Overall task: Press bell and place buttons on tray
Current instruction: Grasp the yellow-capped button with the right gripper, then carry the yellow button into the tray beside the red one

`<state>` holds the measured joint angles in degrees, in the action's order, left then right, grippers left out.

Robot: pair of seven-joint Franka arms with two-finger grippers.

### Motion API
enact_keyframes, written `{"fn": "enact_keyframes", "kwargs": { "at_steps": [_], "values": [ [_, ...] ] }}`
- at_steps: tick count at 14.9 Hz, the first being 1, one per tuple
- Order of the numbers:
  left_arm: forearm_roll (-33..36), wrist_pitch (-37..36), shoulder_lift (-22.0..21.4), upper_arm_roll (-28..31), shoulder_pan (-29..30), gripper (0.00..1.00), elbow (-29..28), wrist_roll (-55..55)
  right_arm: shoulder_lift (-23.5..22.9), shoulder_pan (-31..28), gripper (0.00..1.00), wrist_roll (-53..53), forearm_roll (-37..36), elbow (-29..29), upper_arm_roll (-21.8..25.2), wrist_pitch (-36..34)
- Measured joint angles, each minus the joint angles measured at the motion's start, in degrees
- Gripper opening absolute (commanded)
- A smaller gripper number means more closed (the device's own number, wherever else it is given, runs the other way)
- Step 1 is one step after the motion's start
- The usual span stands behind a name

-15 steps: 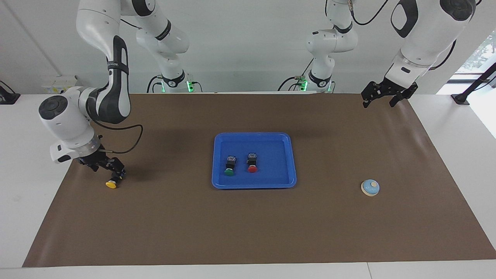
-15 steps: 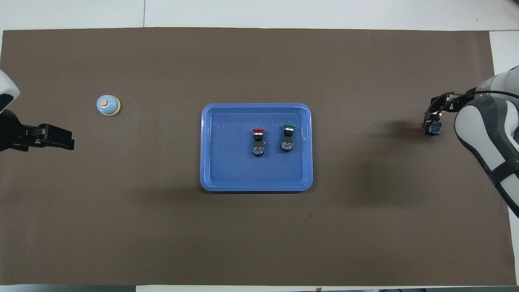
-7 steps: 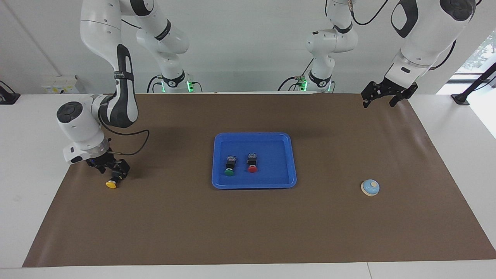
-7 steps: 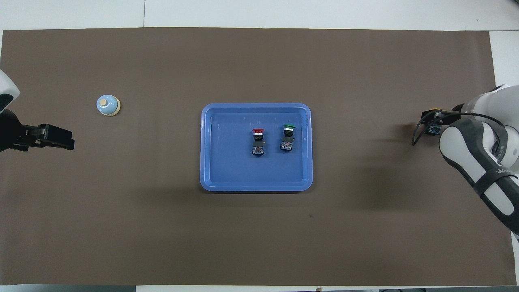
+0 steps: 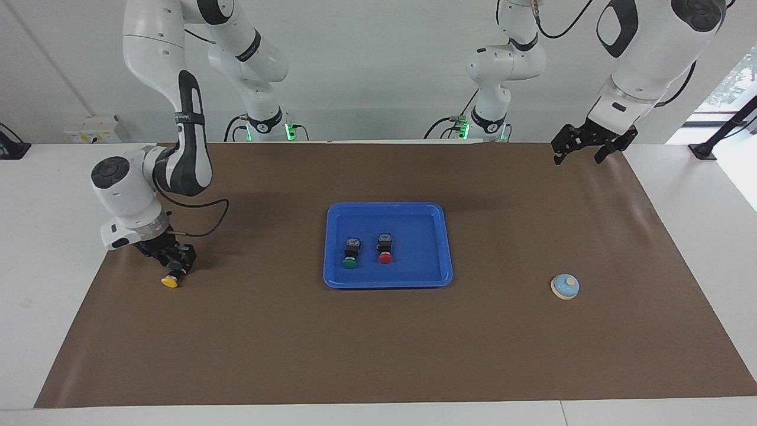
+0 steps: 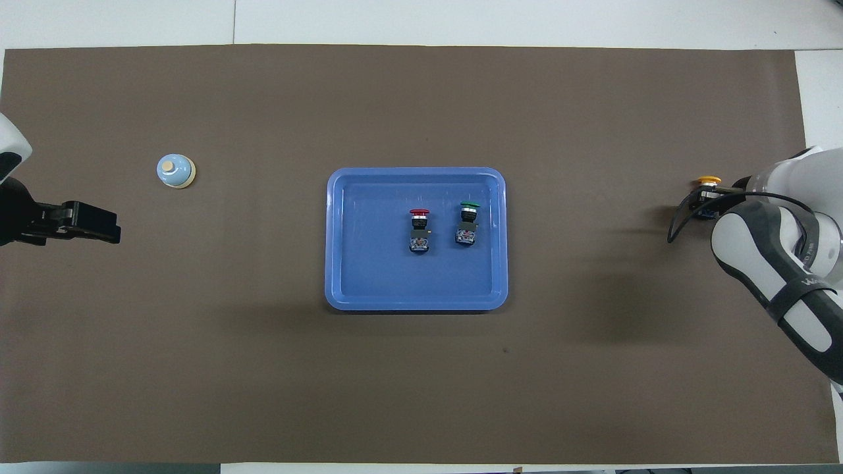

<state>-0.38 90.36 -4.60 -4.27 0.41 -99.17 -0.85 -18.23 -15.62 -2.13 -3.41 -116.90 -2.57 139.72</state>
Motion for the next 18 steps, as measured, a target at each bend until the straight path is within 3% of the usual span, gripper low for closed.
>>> {"fn": "enact_keyframes", "kwargs": {
  "at_steps": [6,9,14,18],
  "values": [
    [0.0,0.0,0.0,0.0,0.0,1.0,0.0,0.0,0.31,0.79,0.0,0.01,-0.02,0.63,-0.93,-1.03],
    [0.0,0.0,0.0,0.0,0.0,1.0,0.0,0.0,1.19,4.95,0.0,-1.27,-0.02,6.33,-1.1,-10.57],
    [0.0,0.0,0.0,0.0,0.0,1.0,0.0,0.0,2.01,17.71,0.0,-15.24,0.08,18.83,-1.52,-26.95],
    [0.0,0.0,0.0,0.0,0.0,1.0,0.0,0.0,1.1,31.5,0.0,-26.63,0.86,23.93,-1.72,-30.51]
  ]
}}
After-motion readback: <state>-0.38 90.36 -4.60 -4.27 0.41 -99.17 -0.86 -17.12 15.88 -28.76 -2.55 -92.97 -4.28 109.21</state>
